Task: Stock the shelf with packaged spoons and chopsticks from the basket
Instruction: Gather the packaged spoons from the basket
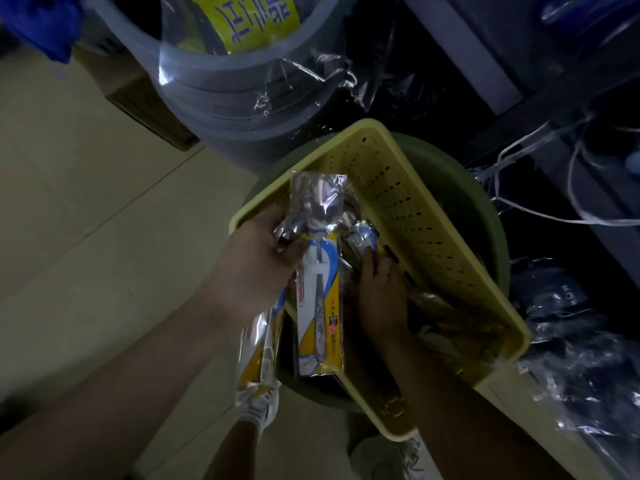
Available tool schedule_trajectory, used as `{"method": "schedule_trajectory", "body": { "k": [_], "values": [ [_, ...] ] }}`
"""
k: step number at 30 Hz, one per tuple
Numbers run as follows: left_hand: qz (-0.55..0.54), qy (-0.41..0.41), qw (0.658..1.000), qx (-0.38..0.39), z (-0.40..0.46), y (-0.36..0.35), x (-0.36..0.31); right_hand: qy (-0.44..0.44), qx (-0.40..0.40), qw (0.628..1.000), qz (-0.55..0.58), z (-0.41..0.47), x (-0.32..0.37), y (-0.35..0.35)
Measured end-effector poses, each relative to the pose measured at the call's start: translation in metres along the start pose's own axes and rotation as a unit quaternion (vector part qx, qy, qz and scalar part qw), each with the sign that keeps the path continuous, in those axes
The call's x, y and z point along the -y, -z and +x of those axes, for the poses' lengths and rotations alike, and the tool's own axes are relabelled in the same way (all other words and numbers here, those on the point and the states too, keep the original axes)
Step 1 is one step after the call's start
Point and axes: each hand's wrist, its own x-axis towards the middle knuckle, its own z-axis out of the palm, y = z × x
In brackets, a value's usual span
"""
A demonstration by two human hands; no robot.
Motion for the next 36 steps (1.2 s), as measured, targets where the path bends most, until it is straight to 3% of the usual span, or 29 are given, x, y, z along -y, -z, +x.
{"method": "schedule_trajectory", "body": {
  "k": [3,7,16,22,24,27,29,31,36],
  "values": [
    [0.0,0.007,1.0,-0.005,-0.002,0.002,-0.001,-0.064,-0.009,0.998,0.022,0.005,-0.002,0.0],
    [-0.025,0.042,0.999,0.003,-0.004,-0.001,-0.004,-0.065,-0.008,0.997,0.034,0.011,-0.011,0.003],
    [-0.167,0.115,0.979,-0.01,-0.005,0.0,-0.012,0.028,0.003,0.999,0.017,0.014,-0.003,0.049],
    [-0.114,0.085,0.987,0.075,-0.017,0.01,-0.03,0.061,0.034,0.992,0.103,-0.003,-0.005,0.119],
    [-0.134,0.103,0.982,0.08,-0.025,0.015,-0.04,0.035,0.066,0.97,0.23,-0.02,-0.006,0.146],
    [-0.177,0.102,0.976,0.081,-0.045,0.031,-0.072,-0.023,0.128,0.882,0.453,-0.059,-0.014,0.195],
    [-0.18,0.087,0.977,0.073,-0.062,0.042,-0.097,-0.038,0.141,0.84,0.522,-0.089,-0.026,0.23],
    [-0.168,0.062,0.981,0.077,-0.08,0.055,-0.127,-0.026,0.141,0.822,0.551,-0.121,-0.036,0.269],
    [-0.17,-0.021,0.974,0.15,-0.142,0.079,-0.229,0.019,0.058,0.82,0.569,-0.216,-0.058,0.366]
  ]
}}
